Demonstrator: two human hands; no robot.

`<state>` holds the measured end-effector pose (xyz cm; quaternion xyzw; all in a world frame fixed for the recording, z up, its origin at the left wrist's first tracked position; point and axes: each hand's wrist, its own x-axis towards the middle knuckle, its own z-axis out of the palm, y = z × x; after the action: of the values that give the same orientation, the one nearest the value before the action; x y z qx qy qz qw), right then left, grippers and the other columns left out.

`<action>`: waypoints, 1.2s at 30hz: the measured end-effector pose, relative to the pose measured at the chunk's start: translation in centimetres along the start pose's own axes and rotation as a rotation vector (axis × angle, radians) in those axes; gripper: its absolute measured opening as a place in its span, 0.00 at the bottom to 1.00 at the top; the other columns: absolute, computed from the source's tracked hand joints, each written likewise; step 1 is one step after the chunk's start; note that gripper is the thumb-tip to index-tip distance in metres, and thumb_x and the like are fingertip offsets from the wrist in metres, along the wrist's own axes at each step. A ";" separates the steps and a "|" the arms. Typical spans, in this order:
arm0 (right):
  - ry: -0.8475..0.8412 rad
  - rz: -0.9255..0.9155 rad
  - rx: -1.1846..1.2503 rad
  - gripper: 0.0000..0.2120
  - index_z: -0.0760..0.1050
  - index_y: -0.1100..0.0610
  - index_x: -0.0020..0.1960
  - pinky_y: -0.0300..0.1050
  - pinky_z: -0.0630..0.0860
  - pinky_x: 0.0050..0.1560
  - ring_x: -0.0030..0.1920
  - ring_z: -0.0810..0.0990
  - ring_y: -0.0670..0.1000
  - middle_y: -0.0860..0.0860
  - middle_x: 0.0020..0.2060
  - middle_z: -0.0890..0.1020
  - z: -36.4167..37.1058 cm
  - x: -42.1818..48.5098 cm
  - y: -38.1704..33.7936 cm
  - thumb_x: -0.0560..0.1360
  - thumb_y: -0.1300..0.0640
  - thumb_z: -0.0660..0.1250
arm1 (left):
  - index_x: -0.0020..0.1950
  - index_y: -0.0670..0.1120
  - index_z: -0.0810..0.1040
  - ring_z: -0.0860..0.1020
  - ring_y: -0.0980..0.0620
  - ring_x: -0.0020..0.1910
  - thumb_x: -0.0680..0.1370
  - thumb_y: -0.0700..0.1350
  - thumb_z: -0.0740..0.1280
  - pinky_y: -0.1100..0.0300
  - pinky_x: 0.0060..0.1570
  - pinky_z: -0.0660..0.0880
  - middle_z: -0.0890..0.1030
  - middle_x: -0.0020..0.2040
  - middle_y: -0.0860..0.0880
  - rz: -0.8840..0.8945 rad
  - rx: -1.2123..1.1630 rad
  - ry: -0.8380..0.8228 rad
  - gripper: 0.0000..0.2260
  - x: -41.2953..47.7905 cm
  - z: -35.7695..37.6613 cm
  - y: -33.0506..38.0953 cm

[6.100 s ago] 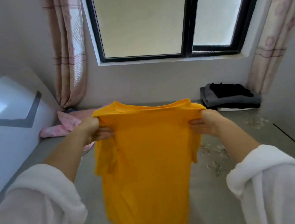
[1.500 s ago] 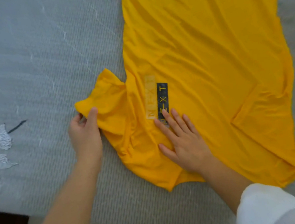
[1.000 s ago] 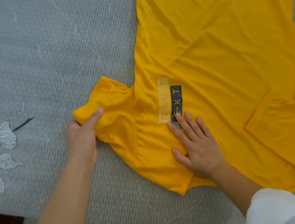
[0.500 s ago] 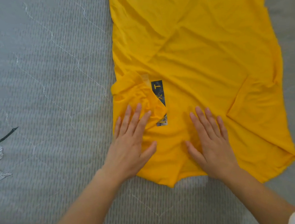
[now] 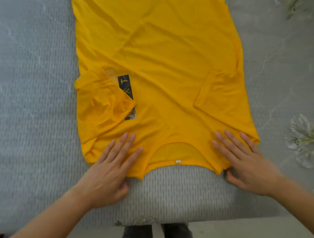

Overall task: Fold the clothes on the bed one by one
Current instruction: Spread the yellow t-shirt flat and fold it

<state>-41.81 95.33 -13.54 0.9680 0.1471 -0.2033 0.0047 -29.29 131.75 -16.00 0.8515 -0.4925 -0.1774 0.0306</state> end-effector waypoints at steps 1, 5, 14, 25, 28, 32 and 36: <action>-0.002 0.021 -0.005 0.36 0.57 0.58 0.76 0.62 0.53 0.72 0.76 0.55 0.59 0.59 0.75 0.61 -0.2 0.5 0.1 0.71 0.47 0.59 | 0.77 0.43 0.56 0.51 0.37 0.76 0.68 0.46 0.66 0.42 0.73 0.50 0.55 0.77 0.37 -0.006 0.044 0.028 0.39 0.4 0.1 0.2; -0.042 0.213 0.039 0.39 0.42 0.55 0.78 0.56 0.43 0.75 0.77 0.46 0.62 0.61 0.77 0.48 -0.6 4.0 0.7 0.75 0.55 0.62 | 0.74 0.40 0.64 0.60 0.30 0.71 0.61 0.36 0.76 0.34 0.67 0.63 0.61 0.73 0.32 -0.100 0.167 -0.017 0.43 2.1 -0.5 0.5; -0.168 0.386 0.255 0.25 0.58 0.54 0.77 0.50 0.64 0.67 0.73 0.64 0.59 0.56 0.76 0.61 -3.9 5.9 2.6 0.80 0.61 0.54 | 0.70 0.48 0.70 0.66 0.45 0.71 0.82 0.43 0.55 0.50 0.62 0.70 0.66 0.74 0.44 -0.493 -0.133 -0.152 0.16 4.6 -3.8 1.7; -0.720 0.187 0.492 0.11 0.68 0.58 0.34 0.47 0.64 0.37 0.37 0.70 0.51 0.54 0.35 0.73 -6.0 -3.1 2.0 0.74 0.67 0.58 | 0.32 0.48 0.66 0.68 0.53 0.32 0.79 0.40 0.57 0.58 0.36 0.65 0.69 0.32 0.50 -0.478 -0.573 -0.548 0.14 -0.9 -4.9 10.3; -0.795 0.183 0.593 0.17 0.60 0.54 0.31 0.45 0.59 0.34 0.32 0.63 0.48 0.50 0.29 0.65 -6.2 -3.8 2.3 0.73 0.70 0.56 | 0.34 0.48 0.67 0.68 0.54 0.34 0.79 0.43 0.58 0.59 0.37 0.65 0.68 0.34 0.50 -0.538 -0.691 -0.612 0.13 -1.5 -5.1 10.3; -0.802 0.266 0.717 0.19 0.58 0.53 0.30 0.46 0.57 0.33 0.30 0.59 0.49 0.51 0.28 0.61 -7.7 -1.1 4.1 0.72 0.71 0.57 | 0.38 0.47 0.74 0.74 0.53 0.37 0.81 0.45 0.58 0.59 0.41 0.70 0.74 0.37 0.49 -0.608 -0.822 -0.526 0.13 -0.1 -7.1 6.9; -0.786 0.405 0.700 0.14 0.63 0.55 0.33 0.41 0.63 0.29 0.30 0.64 0.49 0.51 0.29 0.64 -9.9 4.4 6.6 0.72 0.69 0.60 | 0.47 0.38 0.79 0.79 0.46 0.47 0.81 0.46 0.59 0.47 0.54 0.74 0.81 0.47 0.41 -0.654 -0.936 -0.393 0.14 3.2 -9.8 1.4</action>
<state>-32.21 90.96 -6.51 0.7722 -0.1307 -0.5804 -0.2231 -25.74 127.13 -7.42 0.8061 -0.0711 -0.5295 0.2545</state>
